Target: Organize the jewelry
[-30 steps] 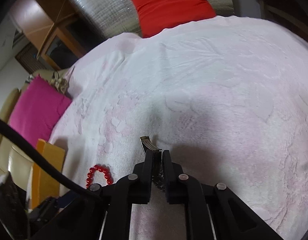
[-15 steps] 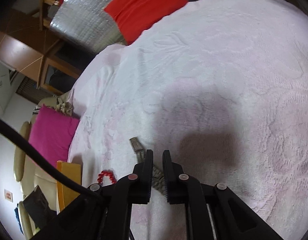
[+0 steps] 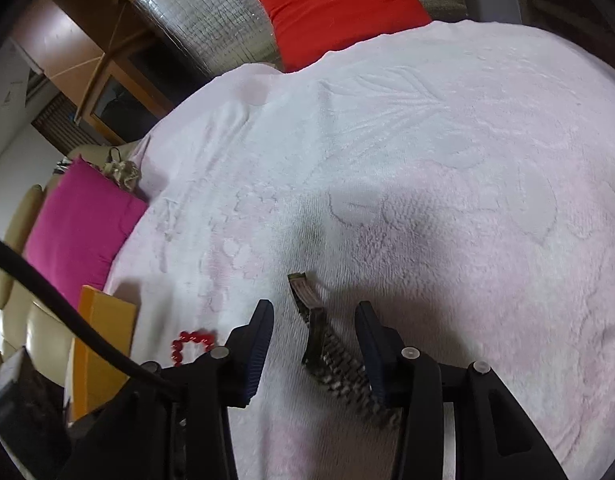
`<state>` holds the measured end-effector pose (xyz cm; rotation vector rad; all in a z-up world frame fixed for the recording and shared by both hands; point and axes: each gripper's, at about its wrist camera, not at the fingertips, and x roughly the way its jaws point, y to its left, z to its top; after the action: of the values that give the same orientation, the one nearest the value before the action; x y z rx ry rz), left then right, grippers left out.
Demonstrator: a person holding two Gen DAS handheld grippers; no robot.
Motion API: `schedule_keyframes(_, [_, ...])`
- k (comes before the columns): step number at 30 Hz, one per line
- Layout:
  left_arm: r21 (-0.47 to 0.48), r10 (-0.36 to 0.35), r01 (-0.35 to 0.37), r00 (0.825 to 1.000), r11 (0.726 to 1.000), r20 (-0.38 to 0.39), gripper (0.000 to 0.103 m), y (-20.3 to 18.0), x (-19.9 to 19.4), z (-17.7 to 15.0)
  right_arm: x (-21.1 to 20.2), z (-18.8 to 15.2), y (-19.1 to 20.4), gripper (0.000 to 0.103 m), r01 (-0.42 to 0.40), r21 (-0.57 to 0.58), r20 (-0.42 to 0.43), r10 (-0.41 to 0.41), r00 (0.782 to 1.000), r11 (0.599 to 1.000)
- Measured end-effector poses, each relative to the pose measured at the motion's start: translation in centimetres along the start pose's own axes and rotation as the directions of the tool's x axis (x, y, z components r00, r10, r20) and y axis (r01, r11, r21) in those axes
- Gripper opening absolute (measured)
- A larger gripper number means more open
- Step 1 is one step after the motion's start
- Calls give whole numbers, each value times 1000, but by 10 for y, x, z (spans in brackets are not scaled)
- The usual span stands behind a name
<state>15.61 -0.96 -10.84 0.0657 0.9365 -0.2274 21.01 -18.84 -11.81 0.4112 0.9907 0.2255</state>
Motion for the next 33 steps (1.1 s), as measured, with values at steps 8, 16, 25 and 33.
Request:
schedule_keyframes(8, [15,20,-20,1000,1000,2,14,-4,-3,0,7,-4,17,18,106,-135,52,-100,994,985])
schedule_keyframes(16, [10,25,-25,1000,1000,0,14,-3,-4,0,-2,-5,15,15,75,-111,52,-69,996,991])
schedule_keyframes(25, [10,20,-20,1000,1000,7,14,-4,-7,-1,-20,-8,8,13,7,-45,43,-5,999,999])
schedule_keyframes(33, [32,-4,3,1000,999,26,14,-8,-15,-2,-31,-7,-9,12,-33,32,31,32,999,999])
